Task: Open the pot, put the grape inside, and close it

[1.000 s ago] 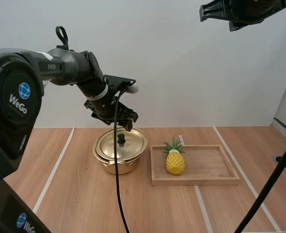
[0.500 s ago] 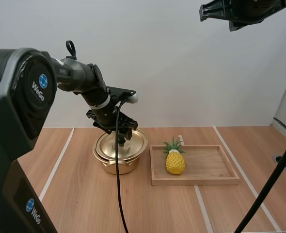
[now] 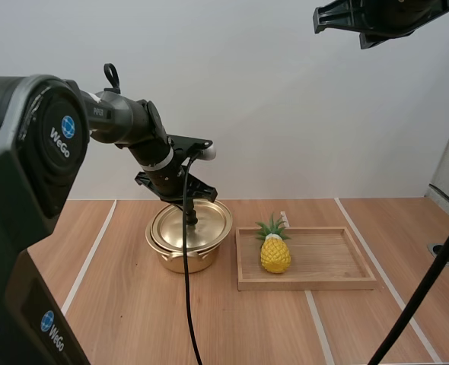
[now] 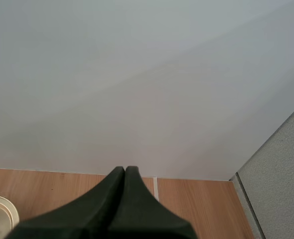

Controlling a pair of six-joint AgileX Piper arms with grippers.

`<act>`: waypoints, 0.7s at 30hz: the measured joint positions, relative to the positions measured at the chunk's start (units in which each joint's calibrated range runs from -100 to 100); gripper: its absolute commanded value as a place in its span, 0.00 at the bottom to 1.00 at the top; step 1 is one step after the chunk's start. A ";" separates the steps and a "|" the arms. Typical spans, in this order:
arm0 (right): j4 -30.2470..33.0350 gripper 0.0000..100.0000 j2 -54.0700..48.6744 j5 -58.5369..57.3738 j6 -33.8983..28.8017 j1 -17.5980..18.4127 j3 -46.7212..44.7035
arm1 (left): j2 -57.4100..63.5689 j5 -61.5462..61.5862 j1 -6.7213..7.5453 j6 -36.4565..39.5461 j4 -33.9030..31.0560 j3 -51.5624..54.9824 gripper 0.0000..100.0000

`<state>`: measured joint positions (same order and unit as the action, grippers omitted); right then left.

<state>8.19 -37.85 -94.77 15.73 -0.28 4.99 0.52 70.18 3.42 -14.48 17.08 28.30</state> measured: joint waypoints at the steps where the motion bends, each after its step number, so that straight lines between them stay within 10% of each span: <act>1: 0.00 0.00 0.00 0.00 0.00 0.00 0.00 | 0.00 0.00 0.00 0.00 0.00 0.00 0.00; 11: 0.00 0.00 0.00 0.00 0.00 0.00 0.00 | 0.00 -0.16 0.00 1.19 0.00 0.00 0.06; 15: 0.00 0.00 0.00 0.00 0.00 0.00 0.00 | 0.00 -0.34 0.00 2.45 0.00 0.00 0.49; 18: 0.00 0.00 0.00 0.00 0.00 0.00 0.00 | 0.00 -0.52 0.00 2.93 0.00 0.00 1.00; 21: 0.00 0.00 0.00 0.00 0.00 0.00 0.00 | 0.00 -0.52 0.00 2.93 0.00 0.00 1.00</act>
<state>8.19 -37.85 -94.77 15.73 -0.28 4.99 0.52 69.66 3.42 -11.55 17.08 28.30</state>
